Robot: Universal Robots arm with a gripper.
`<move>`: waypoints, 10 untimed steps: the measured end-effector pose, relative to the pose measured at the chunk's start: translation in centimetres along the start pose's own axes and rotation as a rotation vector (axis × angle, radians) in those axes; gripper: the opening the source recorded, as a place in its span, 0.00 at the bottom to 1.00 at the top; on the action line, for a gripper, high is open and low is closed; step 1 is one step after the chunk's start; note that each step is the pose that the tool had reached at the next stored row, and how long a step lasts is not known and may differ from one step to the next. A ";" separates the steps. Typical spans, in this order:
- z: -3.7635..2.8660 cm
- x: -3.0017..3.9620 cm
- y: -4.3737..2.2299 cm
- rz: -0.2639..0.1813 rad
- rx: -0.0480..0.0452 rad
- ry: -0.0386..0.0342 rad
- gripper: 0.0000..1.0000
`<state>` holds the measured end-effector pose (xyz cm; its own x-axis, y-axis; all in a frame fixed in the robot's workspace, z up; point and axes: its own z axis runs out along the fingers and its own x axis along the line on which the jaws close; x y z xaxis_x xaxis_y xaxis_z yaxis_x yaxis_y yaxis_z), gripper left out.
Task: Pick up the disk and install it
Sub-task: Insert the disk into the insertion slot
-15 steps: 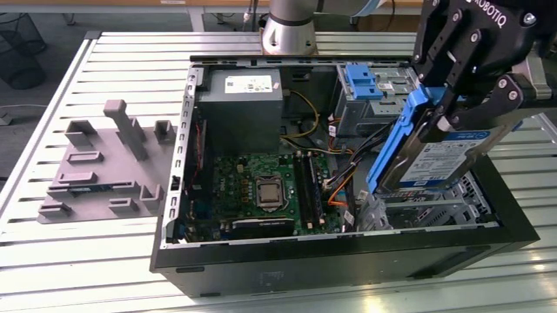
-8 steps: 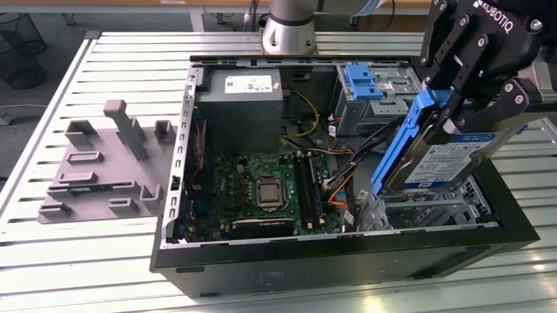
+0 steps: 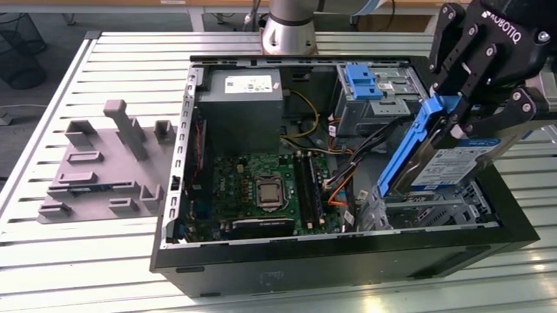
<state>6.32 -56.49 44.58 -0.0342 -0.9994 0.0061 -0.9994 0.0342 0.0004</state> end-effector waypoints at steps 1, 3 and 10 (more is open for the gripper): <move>0.08 0.00 -0.06 0.001 0.0000 0.0000 0.36; 0.19 -0.01 -0.17 0.002 0.0000 -0.0002 0.36; 0.60 -0.02 -0.37 0.008 -0.0001 -0.0010 0.36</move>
<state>6.70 -56.49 43.98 -0.0424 -0.9991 0.0051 -0.9991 0.0424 0.0004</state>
